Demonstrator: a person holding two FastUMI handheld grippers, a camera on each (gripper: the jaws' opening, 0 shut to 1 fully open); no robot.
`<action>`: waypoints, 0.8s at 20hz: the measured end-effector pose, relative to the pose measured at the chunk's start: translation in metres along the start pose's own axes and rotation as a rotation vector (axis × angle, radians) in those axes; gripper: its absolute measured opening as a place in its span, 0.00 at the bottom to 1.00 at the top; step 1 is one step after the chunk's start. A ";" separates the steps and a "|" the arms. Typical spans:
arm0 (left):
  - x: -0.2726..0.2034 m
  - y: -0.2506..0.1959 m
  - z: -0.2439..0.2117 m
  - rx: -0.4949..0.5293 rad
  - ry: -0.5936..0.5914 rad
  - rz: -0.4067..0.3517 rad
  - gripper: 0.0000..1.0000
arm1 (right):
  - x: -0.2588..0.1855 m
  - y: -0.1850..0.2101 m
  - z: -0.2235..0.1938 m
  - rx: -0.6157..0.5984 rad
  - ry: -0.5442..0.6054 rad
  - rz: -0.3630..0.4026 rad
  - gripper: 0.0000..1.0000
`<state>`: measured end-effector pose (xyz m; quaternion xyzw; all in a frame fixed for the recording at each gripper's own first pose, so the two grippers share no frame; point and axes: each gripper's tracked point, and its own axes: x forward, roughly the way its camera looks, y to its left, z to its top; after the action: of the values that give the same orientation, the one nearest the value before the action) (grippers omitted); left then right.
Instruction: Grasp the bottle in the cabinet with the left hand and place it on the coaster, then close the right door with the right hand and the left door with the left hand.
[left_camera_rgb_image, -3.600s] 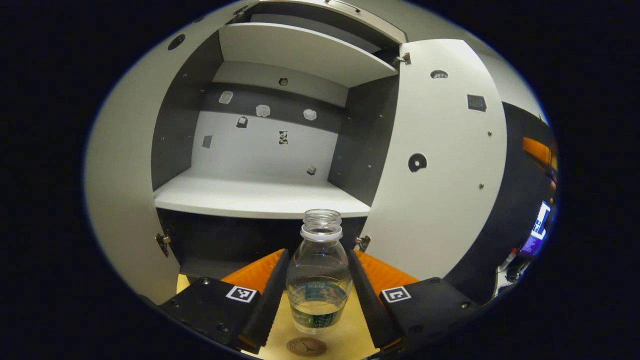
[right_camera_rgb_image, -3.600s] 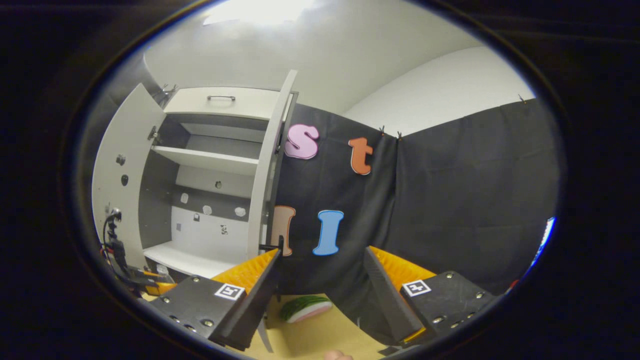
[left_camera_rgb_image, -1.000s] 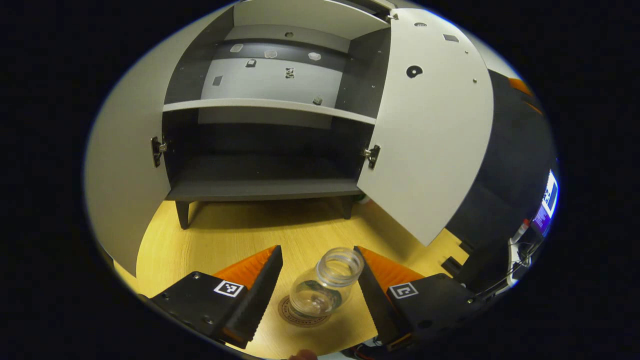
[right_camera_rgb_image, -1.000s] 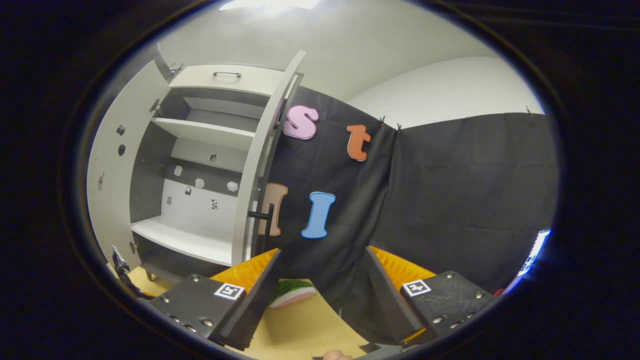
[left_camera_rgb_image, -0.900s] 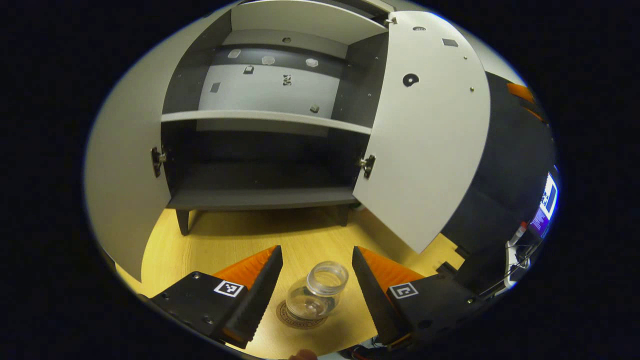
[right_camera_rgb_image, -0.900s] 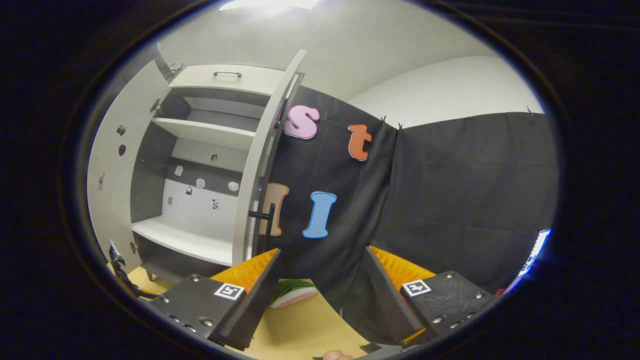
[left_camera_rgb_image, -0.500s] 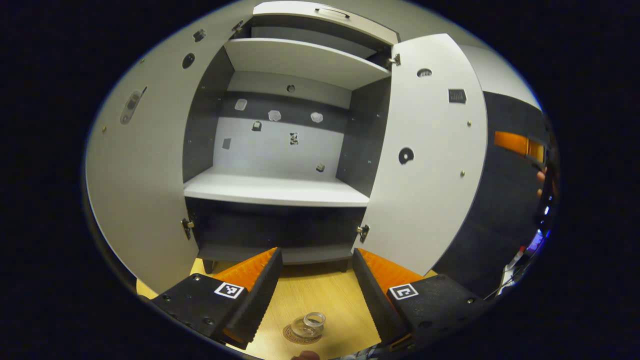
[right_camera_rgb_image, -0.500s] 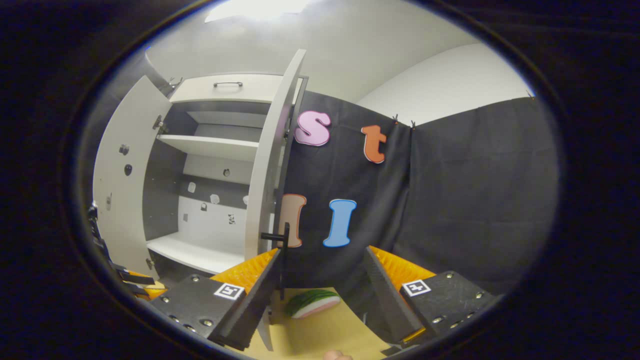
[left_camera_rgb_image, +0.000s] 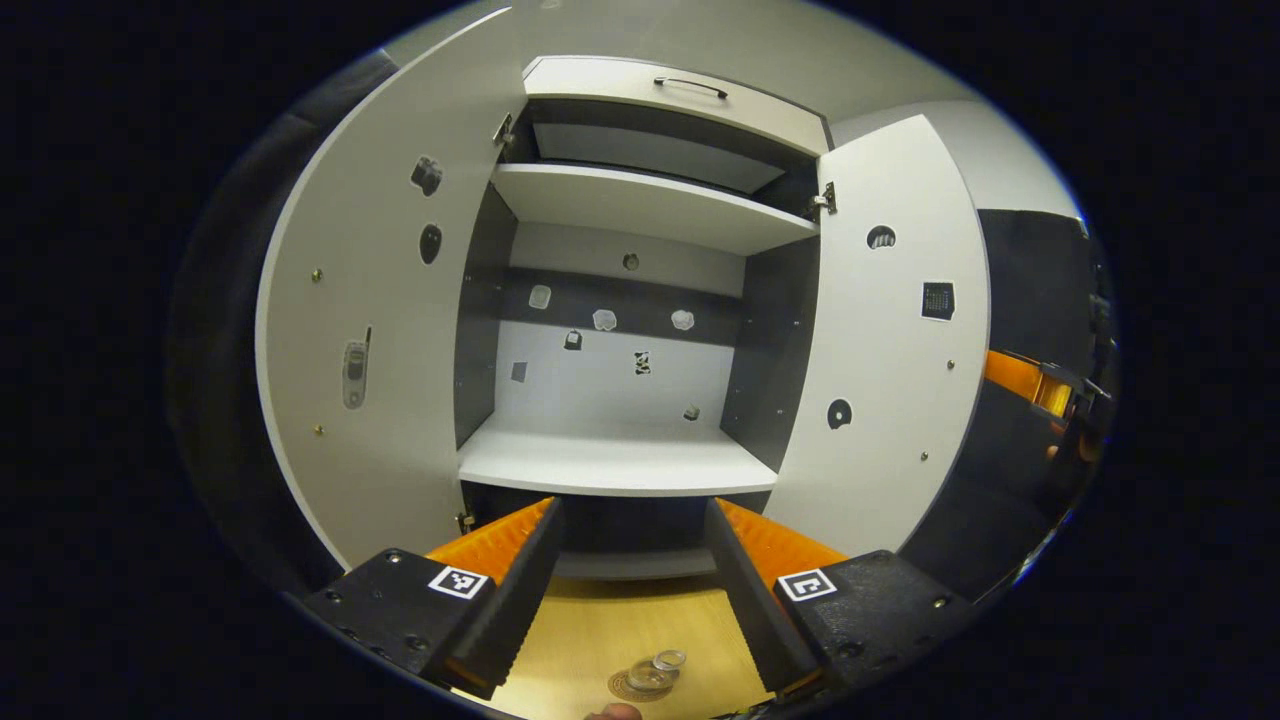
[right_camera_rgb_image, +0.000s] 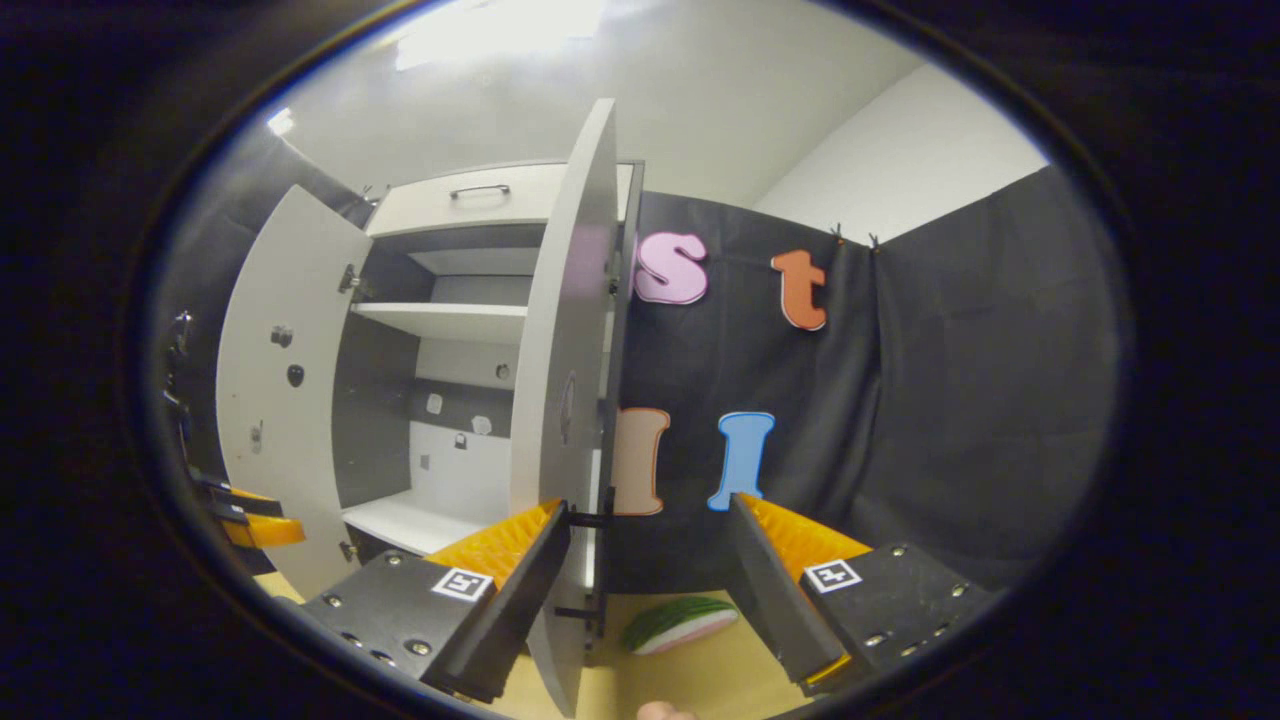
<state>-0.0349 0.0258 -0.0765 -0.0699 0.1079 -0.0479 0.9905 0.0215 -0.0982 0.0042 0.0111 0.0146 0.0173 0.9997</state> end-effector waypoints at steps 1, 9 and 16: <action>-0.002 0.000 0.003 -0.003 -0.009 0.003 0.90 | 0.001 0.005 0.000 0.010 0.003 0.020 0.98; -0.021 0.014 0.008 -0.017 -0.034 0.053 0.90 | 0.017 0.070 -0.003 0.062 0.016 0.209 0.98; -0.047 0.041 0.009 -0.022 -0.045 0.151 0.90 | 0.038 0.090 -0.017 0.059 0.043 0.252 0.98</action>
<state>-0.0757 0.0730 -0.0638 -0.0736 0.0913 0.0300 0.9927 0.0561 -0.0065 -0.0121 0.0417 0.0352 0.1428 0.9882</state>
